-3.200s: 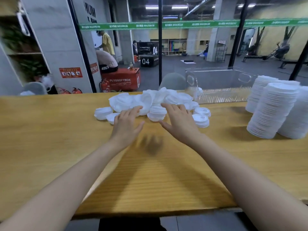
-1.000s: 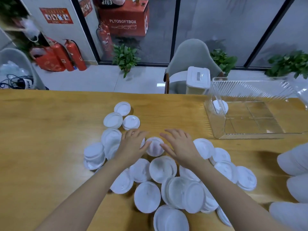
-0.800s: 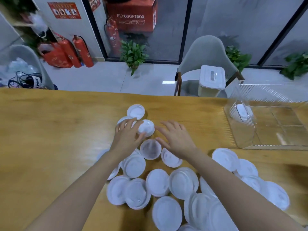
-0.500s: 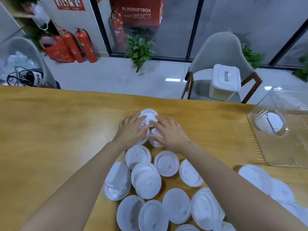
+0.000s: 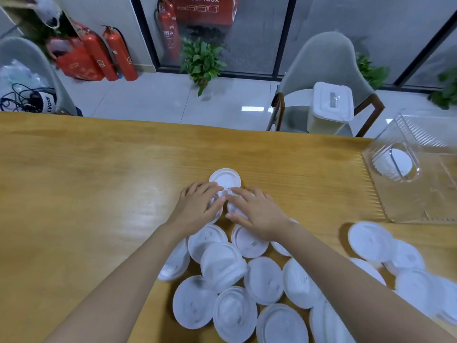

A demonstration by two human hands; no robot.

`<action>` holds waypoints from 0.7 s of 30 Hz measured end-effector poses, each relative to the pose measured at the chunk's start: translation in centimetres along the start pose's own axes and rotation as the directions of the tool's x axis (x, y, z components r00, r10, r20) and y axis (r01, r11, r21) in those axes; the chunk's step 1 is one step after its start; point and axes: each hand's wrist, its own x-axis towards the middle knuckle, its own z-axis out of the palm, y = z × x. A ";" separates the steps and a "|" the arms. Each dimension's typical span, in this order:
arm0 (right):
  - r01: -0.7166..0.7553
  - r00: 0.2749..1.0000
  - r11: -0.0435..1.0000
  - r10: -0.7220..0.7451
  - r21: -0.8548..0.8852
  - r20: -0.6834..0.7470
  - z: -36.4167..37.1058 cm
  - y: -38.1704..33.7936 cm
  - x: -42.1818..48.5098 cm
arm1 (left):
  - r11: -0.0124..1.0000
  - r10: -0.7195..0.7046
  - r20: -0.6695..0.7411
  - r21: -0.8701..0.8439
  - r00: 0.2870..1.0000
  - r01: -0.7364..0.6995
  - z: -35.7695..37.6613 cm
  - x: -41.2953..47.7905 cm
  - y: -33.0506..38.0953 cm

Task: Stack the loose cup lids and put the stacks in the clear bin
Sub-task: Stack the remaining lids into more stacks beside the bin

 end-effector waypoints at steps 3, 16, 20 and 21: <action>0.015 1.000 0.999 -0.015 0.041 0.005 0.8 -1.0 -2.8 | 1.000 0.004 -0.010 0.020 1.000 -0.004 1.1 -3.2 1.1; 0.186 0.982 0.982 -0.185 -0.034 0.036 4.3 -4.8 -13.4 | 0.995 -0.002 -0.018 0.098 1.000 0.004 4.1 -16.1 5.5; 0.196 0.980 0.980 -0.197 -0.047 -0.011 3.4 -4.9 -15.5 | 0.990 0.035 -0.094 0.138 0.995 -0.022 4.1 -16.8 7.0; 0.172 0.984 0.985 -0.173 -0.016 -0.049 2.9 -4.6 -16.0 | 0.990 0.054 -0.148 0.138 0.987 -0.034 4.1 -16.4 7.6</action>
